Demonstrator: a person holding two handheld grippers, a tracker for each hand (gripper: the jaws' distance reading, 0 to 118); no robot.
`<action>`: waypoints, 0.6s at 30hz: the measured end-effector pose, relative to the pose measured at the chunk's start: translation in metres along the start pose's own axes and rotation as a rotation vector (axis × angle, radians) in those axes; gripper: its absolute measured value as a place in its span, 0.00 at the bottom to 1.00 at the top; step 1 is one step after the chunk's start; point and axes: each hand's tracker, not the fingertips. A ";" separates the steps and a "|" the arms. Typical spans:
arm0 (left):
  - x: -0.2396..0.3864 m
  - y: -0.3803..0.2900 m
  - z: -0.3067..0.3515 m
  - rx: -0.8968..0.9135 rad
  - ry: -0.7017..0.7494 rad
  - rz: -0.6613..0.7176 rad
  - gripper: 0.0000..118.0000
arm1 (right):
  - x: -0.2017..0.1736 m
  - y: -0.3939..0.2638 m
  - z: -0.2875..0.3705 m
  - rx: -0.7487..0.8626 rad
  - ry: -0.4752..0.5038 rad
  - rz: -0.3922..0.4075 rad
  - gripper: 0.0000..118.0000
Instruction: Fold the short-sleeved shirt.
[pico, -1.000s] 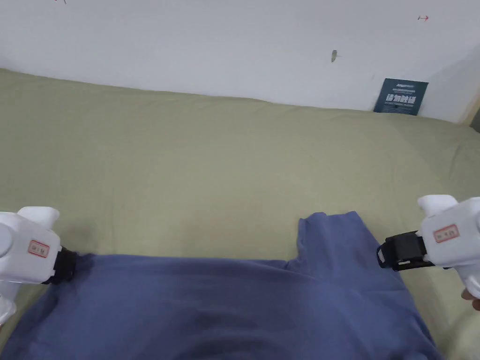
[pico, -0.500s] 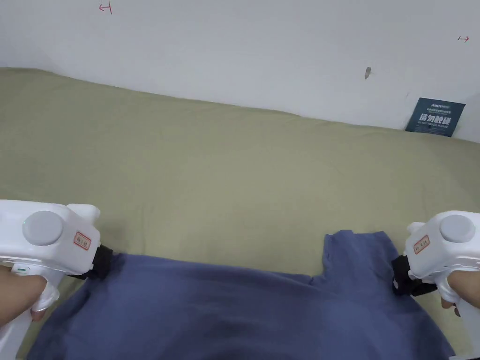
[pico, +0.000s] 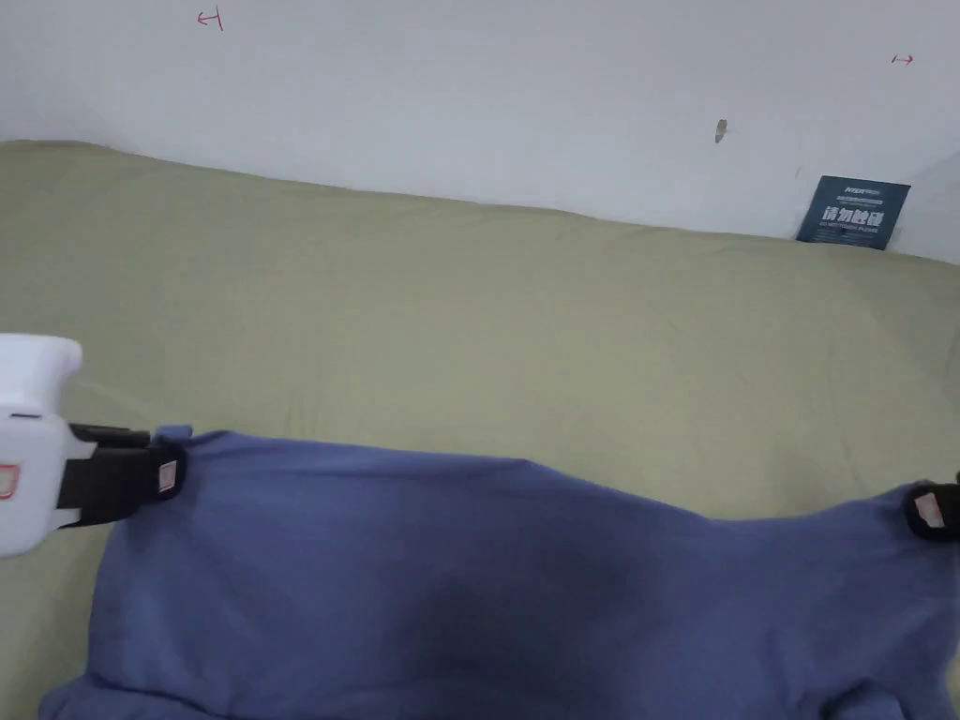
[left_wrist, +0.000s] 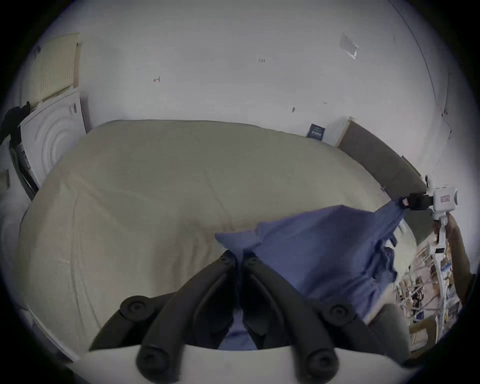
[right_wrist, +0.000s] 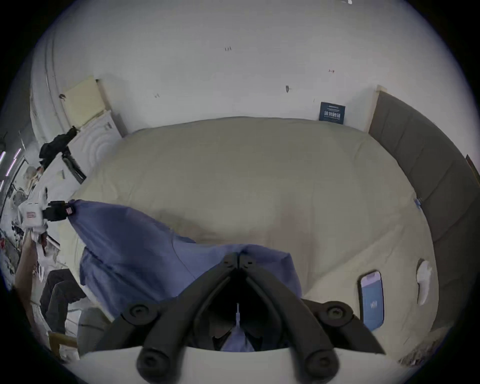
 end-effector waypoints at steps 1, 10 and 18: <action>0.001 -0.011 0.011 0.000 0.008 -0.002 0.04 | -0.002 -0.014 0.013 0.010 0.001 -0.009 0.00; -0.025 -0.132 0.043 -0.150 0.001 0.069 0.04 | -0.013 -0.156 0.050 -0.124 -0.015 -0.174 0.00; -0.027 -0.198 0.010 -0.232 0.029 0.110 0.06 | 0.007 -0.211 0.005 -0.229 -0.095 -0.173 0.00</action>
